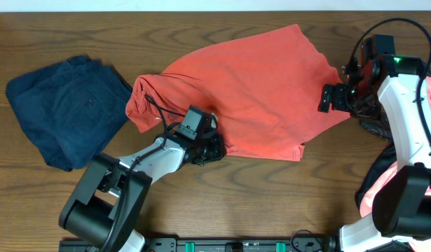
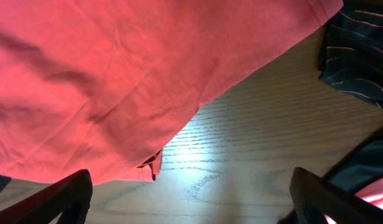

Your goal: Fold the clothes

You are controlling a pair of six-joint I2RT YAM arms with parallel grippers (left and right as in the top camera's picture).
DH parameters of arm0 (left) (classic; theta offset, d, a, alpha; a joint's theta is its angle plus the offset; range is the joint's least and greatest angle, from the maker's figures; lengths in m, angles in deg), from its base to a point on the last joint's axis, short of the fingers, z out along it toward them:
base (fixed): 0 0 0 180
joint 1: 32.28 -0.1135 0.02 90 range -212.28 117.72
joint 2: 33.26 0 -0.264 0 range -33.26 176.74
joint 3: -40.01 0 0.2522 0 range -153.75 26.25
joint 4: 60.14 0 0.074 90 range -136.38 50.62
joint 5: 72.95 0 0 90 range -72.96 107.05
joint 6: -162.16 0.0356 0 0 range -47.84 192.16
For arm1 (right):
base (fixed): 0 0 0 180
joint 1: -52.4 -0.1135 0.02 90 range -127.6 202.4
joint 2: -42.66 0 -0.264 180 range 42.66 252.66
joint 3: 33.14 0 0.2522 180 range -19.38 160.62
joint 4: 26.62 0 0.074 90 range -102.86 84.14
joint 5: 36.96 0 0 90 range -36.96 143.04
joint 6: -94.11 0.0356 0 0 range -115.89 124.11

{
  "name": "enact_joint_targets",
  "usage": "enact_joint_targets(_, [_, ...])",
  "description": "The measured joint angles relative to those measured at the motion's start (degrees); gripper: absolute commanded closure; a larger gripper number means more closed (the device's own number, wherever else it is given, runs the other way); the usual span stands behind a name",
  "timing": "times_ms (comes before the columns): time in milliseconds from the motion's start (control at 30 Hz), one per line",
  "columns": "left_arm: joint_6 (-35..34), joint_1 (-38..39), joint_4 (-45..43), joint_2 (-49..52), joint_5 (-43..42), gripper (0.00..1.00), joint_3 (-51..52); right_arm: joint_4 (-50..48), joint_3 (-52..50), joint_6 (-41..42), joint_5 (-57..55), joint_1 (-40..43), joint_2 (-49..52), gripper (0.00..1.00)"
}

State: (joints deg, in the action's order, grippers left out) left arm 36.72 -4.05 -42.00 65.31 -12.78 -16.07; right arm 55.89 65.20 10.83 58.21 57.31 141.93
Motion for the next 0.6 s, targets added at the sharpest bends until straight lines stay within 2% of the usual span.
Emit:
enact_joint_targets(133, [2.2, -2.9, 5.4, -1.2, -0.7, 0.94, -0.1, 0.0, 0.0, 0.0, 0.0, 0.0, 0.0, 0.01])
enact_joint_targets(300, [5.6, -10.6, 15.4, -4.7, 0.7, 0.94, 0.3, 0.0, 0.0, 0.0, 0.0, 0.0, 0.0, 0.01])
enact_joint_targets(433, [8.0, -18.4, 25.8, -11.8, 8.4, 0.94, 0.7, 0.0, 0.0, 0.0, 0.0, 0.0, 0.0, 0.01])
enact_joint_targets(567, [8.8, -26.0, 29.0, -19.7, 15.6, 0.94, 0.7, 0.1, 0.0, 0.0, 0.0, 0.0, 0.0, 0.01])
enact_joint_targets(600, [8.9, -27.2, 29.7, -21.2, 16.6, 0.83, 0.7, 0.3, 0.0, 0.0, 0.0, 0.0, 0.0, 0.01])
